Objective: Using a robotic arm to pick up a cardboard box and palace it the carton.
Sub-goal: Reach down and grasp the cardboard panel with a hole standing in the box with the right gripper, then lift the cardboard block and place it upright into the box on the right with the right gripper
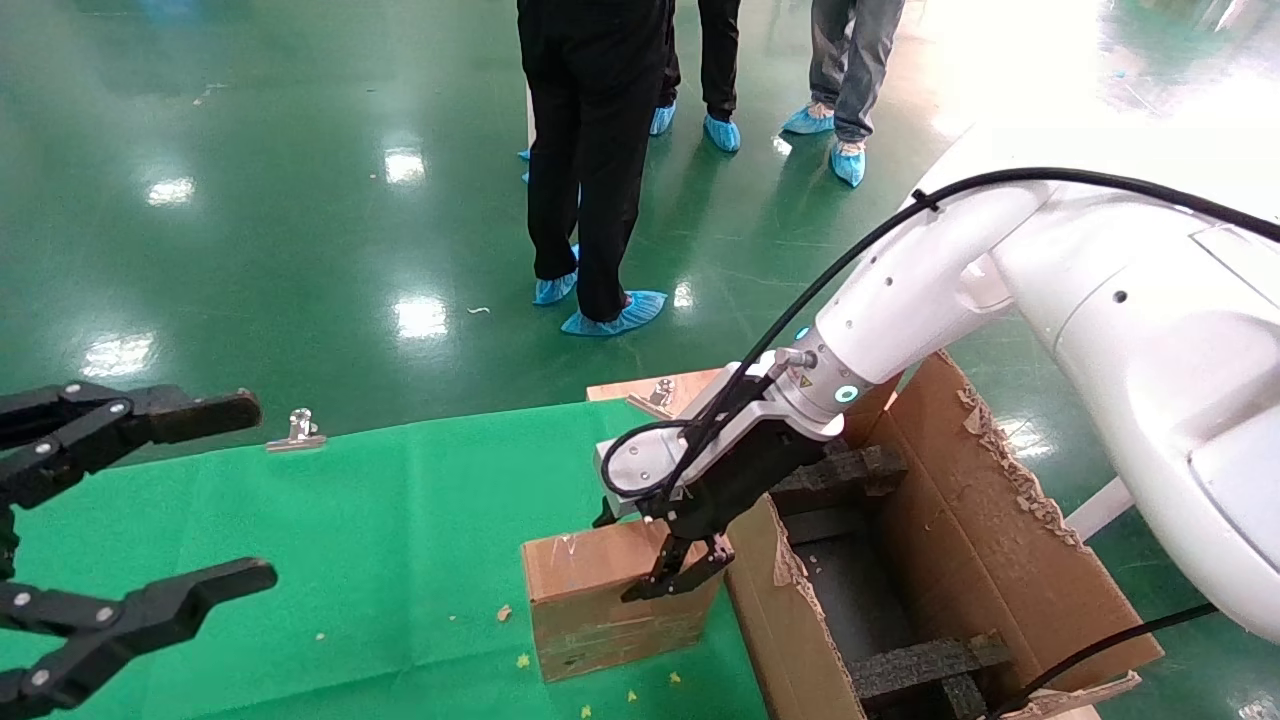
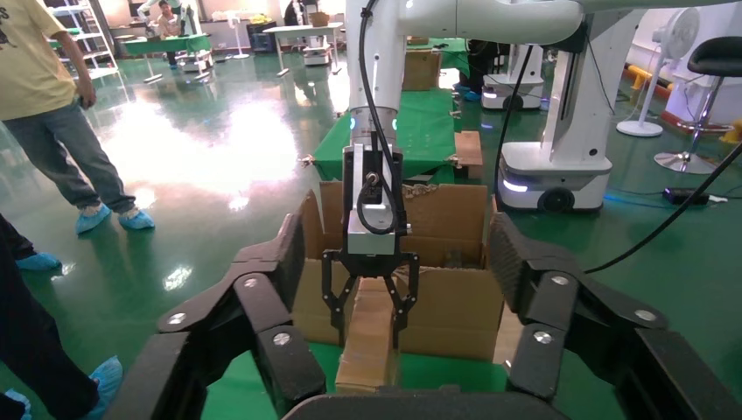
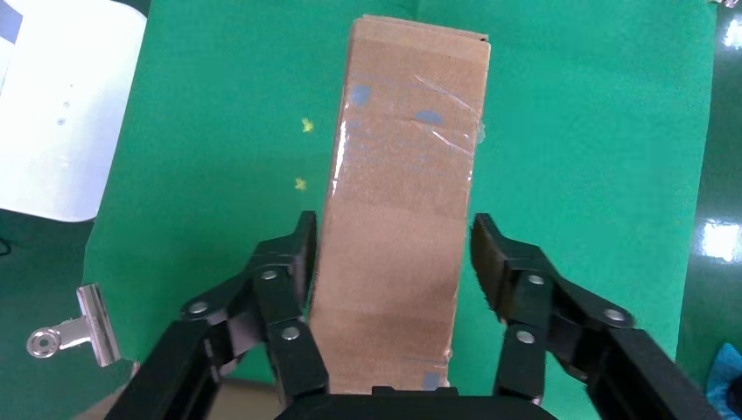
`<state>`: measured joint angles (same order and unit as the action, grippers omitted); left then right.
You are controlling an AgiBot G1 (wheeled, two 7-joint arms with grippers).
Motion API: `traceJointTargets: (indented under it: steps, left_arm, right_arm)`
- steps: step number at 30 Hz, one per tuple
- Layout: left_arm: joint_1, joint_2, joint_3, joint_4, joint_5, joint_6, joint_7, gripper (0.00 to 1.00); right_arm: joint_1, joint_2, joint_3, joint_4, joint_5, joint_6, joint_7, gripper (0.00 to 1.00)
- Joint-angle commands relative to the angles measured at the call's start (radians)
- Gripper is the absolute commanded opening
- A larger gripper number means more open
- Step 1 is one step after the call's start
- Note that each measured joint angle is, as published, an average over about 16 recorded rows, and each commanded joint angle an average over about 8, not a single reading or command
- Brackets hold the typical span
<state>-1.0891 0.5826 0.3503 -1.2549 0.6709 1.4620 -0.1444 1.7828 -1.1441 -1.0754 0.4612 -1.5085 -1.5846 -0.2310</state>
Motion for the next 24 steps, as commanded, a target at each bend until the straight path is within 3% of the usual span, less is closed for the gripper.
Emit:
traceJointTargets:
  steps: [1,17,24]
  left_arm:
    - [0.0,0.0,0.0,0.0,0.0,0.0,0.0,1.0]
    - [0.0,0.0,0.0,0.0,0.0,0.0,0.0,1.0]
    - [0.0,0.0,0.0,0.0,0.0,0.0,0.0,1.0]
  right_arm:
    - [0.0,0.0,0.001,0.0,0.0,0.0,0.0,0.0]
    - [0.008,0.008,0.002,0.005,0.022,0.0,-0.001,0.0]
    - [0.111,0.068,-0.013,0.02,0.138,-0.014,-0.005,0.0]
